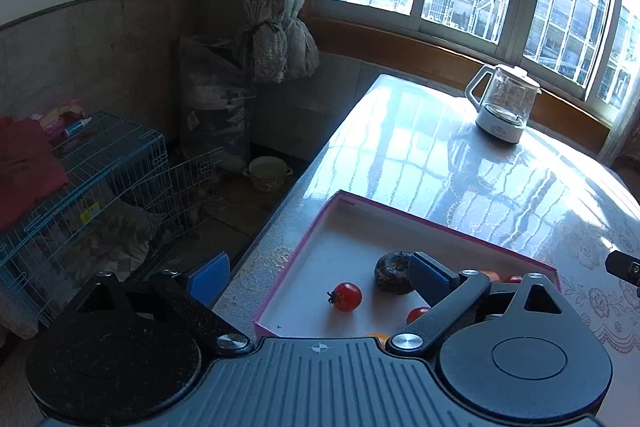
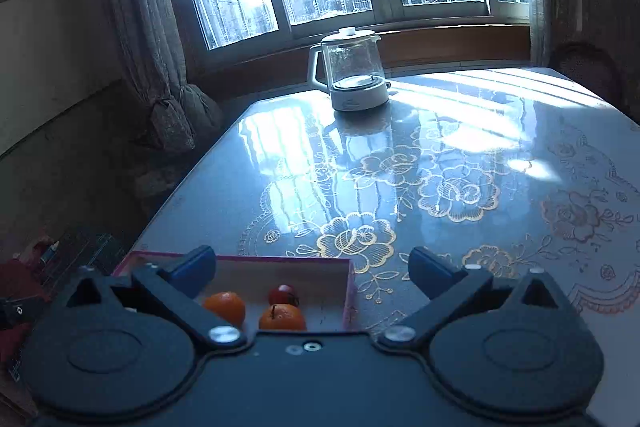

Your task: Organize fruits

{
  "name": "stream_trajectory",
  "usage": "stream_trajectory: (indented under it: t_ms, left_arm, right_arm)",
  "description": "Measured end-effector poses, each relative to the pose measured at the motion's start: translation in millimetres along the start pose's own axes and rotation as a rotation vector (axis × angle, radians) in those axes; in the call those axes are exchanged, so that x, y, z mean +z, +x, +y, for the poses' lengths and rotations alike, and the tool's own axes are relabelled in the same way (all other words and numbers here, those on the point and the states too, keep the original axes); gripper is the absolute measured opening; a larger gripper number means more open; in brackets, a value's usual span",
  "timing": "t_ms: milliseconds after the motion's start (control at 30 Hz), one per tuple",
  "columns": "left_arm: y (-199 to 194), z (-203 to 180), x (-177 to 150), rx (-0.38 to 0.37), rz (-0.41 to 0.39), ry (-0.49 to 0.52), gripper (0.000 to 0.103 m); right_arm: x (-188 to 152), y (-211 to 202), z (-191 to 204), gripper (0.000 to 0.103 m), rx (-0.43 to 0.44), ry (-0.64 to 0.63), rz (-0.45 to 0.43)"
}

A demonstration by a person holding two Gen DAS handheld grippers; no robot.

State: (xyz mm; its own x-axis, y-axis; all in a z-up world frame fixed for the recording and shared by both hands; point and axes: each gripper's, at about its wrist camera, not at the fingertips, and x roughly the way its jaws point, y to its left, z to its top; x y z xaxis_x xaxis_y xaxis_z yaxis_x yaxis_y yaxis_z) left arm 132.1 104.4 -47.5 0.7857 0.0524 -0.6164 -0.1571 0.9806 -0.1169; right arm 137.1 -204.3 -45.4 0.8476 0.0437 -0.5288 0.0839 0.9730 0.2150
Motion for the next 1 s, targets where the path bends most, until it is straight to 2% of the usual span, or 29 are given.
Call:
stream_trajectory:
  t_ms: [33, 167, 300, 367, 467, 567, 700, 867, 1000]
  left_arm:
    - [-2, -4, 0, -0.006, -0.002, 0.010, 0.102]
    - [-11, -25, 0, -0.033, -0.020, 0.079, 0.103]
    - [-18, -43, -2, -0.037, 0.019, 0.150, 0.103]
    - [-23, -47, -4, -0.028, 0.049, 0.171, 0.103]
    - [-39, -47, -10, 0.009, 0.052, 0.190, 0.103]
    - [-55, -47, -18, 0.063, 0.059, 0.212, 0.103]
    - [-79, -44, -32, 0.080, 0.072, 0.241, 0.103]
    - [-99, -32, -41, 0.069, 0.093, 0.222, 0.103]
    - [-108, -28, -43, 0.031, 0.076, 0.265, 0.103]
  right_arm:
    - [-2, -6, -6, 0.103, -0.014, 0.017, -0.001]
    - [-10, -26, -22, 0.103, -0.072, 0.067, 0.012]
    - [-16, -39, -20, 0.103, -0.119, 0.042, 0.045]
    - [-17, -42, -12, 0.103, -0.120, -0.008, 0.086]
    - [-21, -52, 5, 0.103, -0.086, -0.080, 0.140]
    - [-25, -59, 16, 0.103, -0.058, -0.110, 0.190]
    - [-32, -70, 29, 0.103, -0.047, -0.129, 0.269]
    - [-48, -92, 47, 0.103, -0.075, -0.156, 0.302]
    - [-54, -106, 56, 0.103, -0.074, -0.126, 0.312]
